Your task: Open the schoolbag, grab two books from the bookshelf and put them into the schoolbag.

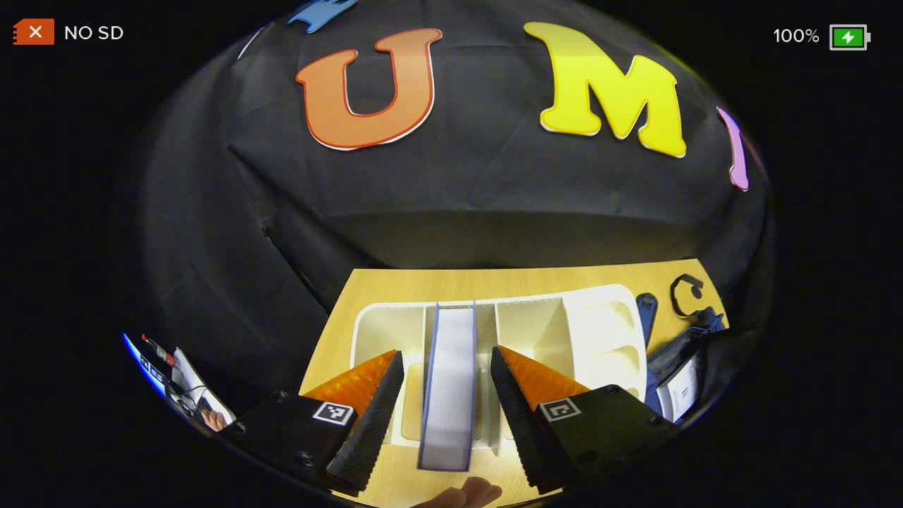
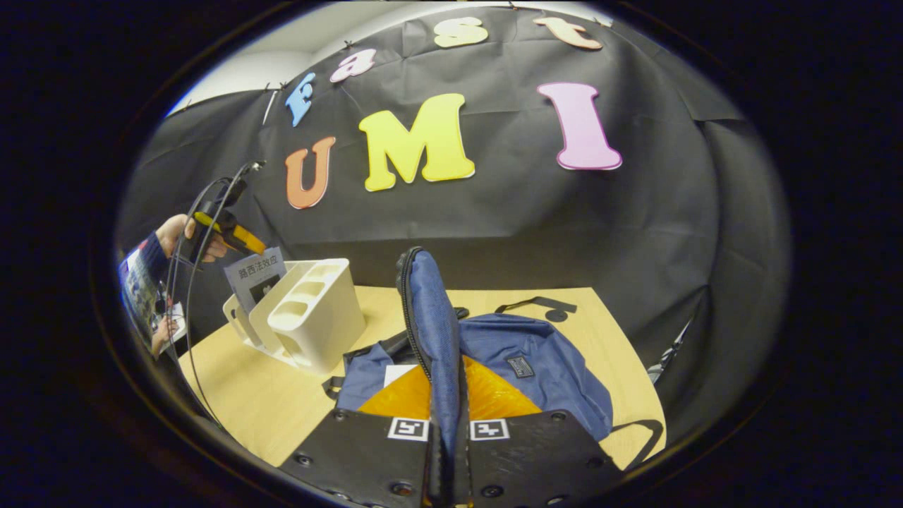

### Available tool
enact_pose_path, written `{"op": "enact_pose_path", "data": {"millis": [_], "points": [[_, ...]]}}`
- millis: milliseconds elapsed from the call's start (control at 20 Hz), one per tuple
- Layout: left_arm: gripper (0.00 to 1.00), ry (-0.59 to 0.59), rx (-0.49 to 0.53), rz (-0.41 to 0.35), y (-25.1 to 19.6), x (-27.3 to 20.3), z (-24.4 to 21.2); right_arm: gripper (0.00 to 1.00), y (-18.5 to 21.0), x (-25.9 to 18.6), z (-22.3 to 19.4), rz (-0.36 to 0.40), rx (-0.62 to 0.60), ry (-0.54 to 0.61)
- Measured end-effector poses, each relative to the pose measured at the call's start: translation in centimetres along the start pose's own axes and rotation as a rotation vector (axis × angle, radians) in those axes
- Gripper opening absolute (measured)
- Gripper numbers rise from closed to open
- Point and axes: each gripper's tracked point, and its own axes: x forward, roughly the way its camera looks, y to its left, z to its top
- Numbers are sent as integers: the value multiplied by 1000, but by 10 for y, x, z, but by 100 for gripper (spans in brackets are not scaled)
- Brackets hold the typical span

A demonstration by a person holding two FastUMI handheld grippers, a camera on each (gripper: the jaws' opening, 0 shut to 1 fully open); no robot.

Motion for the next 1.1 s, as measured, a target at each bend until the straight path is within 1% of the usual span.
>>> {"op": "enact_pose_path", "data": {"millis": [50,150,250,350,550,600,650,700,800,900,1050,1100], "points": [[80,36,0,-2,-2,1,-5,6,2,0,0,4,-1,2],[80,73,6,-6,0,5,-9,6,3,0,-3,5,-12,8],[79,108,7,13,4,11,-18,7,5,0,-5,6,-18,12],[80,143,-1,-1,2,16,-23,7,5,1,-5,4,-18,14],[68,217,-31,-77,-13,20,-40,7,4,4,-8,0,-17,22],[59,229,-36,-78,-13,22,-44,7,4,3,-8,-2,-19,23],[55,238,-40,-79,-11,21,-46,7,4,3,-9,-3,-23,24],[53,241,-42,-84,-11,20,-46,7,4,3,-10,-4,-25,25],[48,247,-61,-85,-12,17,-50,7,10,2,-10,17,-9,30],[46,248,-85,-85,-11,12,-52,7,7,2,-12,5,-25,36],[46,254,-135,-87,-9,-2,-60,7,11,2,-12,18,-8,37],[50,249,-145,-102,-9,-7,-62,7,9,2,-13,13,-9,36]]}}
